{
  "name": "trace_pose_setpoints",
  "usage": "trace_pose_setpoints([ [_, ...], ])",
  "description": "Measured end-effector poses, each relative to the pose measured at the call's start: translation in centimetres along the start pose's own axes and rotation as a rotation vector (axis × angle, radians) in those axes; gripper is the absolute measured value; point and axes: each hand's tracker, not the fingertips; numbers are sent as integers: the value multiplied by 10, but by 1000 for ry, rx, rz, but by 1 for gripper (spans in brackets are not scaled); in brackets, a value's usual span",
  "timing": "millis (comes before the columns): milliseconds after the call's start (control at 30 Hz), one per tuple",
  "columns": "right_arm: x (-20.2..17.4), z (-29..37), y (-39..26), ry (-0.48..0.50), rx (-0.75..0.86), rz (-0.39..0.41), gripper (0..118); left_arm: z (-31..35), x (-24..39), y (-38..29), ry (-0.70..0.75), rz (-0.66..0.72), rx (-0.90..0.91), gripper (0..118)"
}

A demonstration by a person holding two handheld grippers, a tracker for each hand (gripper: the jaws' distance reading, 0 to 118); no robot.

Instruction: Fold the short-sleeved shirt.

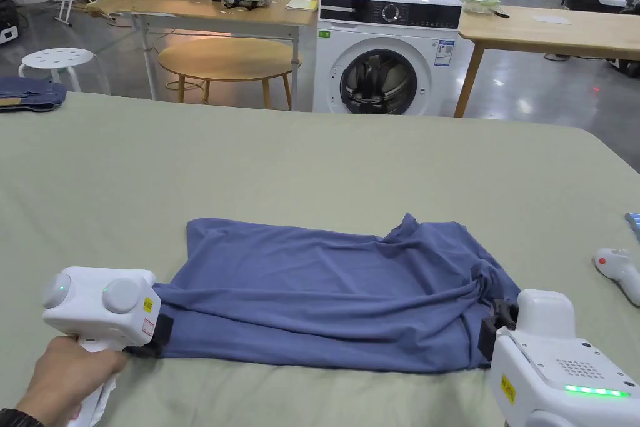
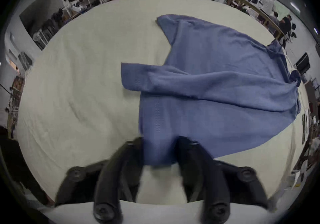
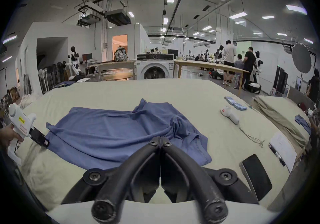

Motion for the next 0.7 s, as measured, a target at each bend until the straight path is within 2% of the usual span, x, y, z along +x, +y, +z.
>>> trace_pose_setpoints([
  [33,5,-2,0,-4,-9,-6,0,1,-4,1,-19,5,8,5],
  [67,11,-4,1,-7,-22,-13,0,2,-6,0,-101,42,17,5],
  [267,63,-35,14,-26,-198,-62,2,24,-15,-15,-111,53,92,4],
  [367,85,-60,20,-4,-301,-85,42,37,-14,-23,-114,54,124,4],
  [400,90,-71,20,-5,-345,-72,60,40,-14,-25,-117,55,138,4],
  [433,94,-81,20,3,-371,-68,67,44,-13,-27,-117,53,146,4],
  [500,100,-101,15,10,-441,-32,69,48,-12,-30,-116,53,152,4],
  [700,100,-143,-11,22,-608,-1,69,50,-11,-32,-109,42,156,4],
])
